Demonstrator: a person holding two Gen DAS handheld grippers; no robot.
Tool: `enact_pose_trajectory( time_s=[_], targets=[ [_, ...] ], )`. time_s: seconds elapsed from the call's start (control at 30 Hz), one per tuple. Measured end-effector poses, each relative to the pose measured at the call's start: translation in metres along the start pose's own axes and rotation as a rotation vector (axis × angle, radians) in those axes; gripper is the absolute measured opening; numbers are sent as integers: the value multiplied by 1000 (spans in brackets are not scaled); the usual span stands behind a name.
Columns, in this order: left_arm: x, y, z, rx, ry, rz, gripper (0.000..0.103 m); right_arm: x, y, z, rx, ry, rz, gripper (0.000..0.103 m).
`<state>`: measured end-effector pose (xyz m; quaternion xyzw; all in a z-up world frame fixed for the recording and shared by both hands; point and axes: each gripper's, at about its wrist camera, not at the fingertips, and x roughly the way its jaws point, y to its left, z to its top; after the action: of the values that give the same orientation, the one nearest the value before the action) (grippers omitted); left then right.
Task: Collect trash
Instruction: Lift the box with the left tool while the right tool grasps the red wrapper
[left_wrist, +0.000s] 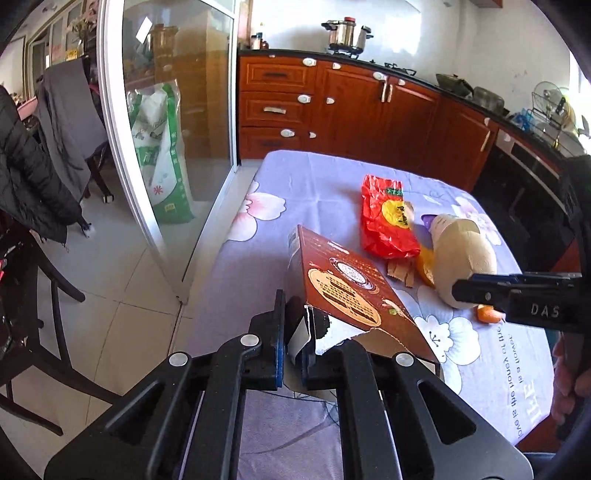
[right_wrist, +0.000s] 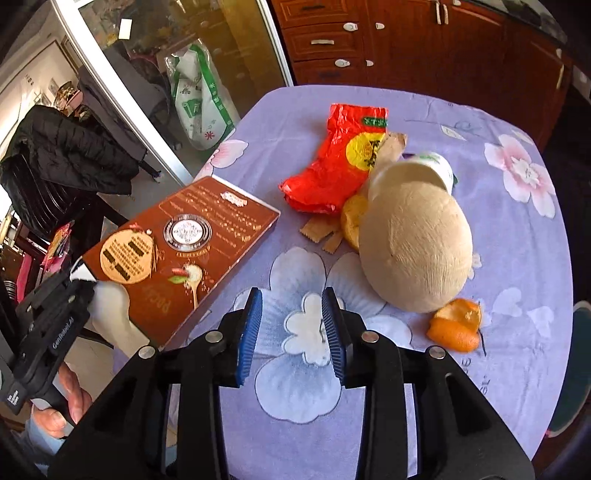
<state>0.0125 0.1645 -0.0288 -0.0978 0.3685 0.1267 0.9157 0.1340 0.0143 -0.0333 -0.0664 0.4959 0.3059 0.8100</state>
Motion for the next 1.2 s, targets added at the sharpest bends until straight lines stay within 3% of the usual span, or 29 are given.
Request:
enact_pose_trajectory(
  time_s=[0.13, 0.3, 0.5, 0.53, 0.57, 0.6, 0.63, 0.77, 1.2],
  targets=[
    [8, 10, 7, 8, -8, 11, 6, 23, 9, 32, -45, 4, -20, 46],
    [24, 30, 23, 3, -11, 18, 6, 63, 19, 56, -75, 48, -62, 46],
    [53, 44, 28, -8, 46, 10, 7, 100, 26, 71, -144, 89, -157, 46],
    [57, 45, 27, -9, 59, 9, 7, 105, 25, 73, -146, 91, -168, 44],
    [62, 46, 25, -11, 69, 8, 7, 109, 23, 74, -143, 94, -183, 36],
    [64, 47, 25, -12, 71, 6, 7, 112, 21, 74, -135, 100, -188, 11],
    [64, 47, 25, -11, 63, 9, 6, 112, 19, 74, -128, 97, -189, 9],
    [57, 44, 30, -7, 22, 20, 2, 95, 19, 75, -119, 49, -178, 5],
    [6, 18, 65, -5, -136, 4, 2, -14, 28, 84, -81, -181, -154, 3]
  ],
)
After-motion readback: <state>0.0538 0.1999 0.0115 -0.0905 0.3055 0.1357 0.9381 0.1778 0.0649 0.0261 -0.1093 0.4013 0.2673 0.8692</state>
